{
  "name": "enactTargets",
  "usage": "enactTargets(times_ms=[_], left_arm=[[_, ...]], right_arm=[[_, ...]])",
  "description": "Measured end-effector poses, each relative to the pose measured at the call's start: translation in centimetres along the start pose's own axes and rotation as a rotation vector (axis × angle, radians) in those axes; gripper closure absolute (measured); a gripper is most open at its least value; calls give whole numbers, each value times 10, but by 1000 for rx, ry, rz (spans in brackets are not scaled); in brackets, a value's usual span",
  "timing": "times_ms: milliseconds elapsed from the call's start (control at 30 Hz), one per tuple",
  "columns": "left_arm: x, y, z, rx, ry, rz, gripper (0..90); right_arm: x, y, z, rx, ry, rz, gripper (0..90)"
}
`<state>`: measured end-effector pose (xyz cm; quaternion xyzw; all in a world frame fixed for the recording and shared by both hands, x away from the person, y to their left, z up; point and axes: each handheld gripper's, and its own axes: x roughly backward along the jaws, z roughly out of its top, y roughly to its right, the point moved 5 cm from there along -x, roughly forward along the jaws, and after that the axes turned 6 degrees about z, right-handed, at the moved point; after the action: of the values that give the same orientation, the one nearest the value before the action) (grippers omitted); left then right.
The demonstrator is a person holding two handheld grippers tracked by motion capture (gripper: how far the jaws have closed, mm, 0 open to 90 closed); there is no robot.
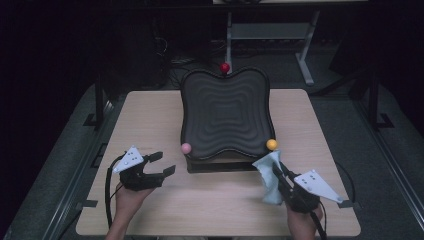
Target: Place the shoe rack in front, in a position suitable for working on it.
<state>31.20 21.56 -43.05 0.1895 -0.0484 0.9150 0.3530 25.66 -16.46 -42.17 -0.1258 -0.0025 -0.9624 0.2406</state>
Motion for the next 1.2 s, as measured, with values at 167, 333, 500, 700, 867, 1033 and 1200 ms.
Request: enactTargets(times_ms=[167,333,500,700,867,1033,1200], left_arm=[[-1,1,2,-1,11,-6,287],[-4,2,3,1,19,-10,286],[-5,4,6,-5,32,-9,287],[-9,5,11,-23,56,1,290],[-11,6,17,-38,80,14,292],[-12,7,21,-32,94,19,297],[-14,7,28,-42,104,21,298]], right_arm=[[-25,-19,6,-10,24,31,816],[-56,-35,16,5,45,32,815],[-86,-39,25,4,60,-40,815],[-112,-44,24,-58,102,-158,808],[-126,-76,15,0,119,-129,801],[-122,-57,16,-34,140,-233,784],[-125,-60,12,-85,169,-215,789]])
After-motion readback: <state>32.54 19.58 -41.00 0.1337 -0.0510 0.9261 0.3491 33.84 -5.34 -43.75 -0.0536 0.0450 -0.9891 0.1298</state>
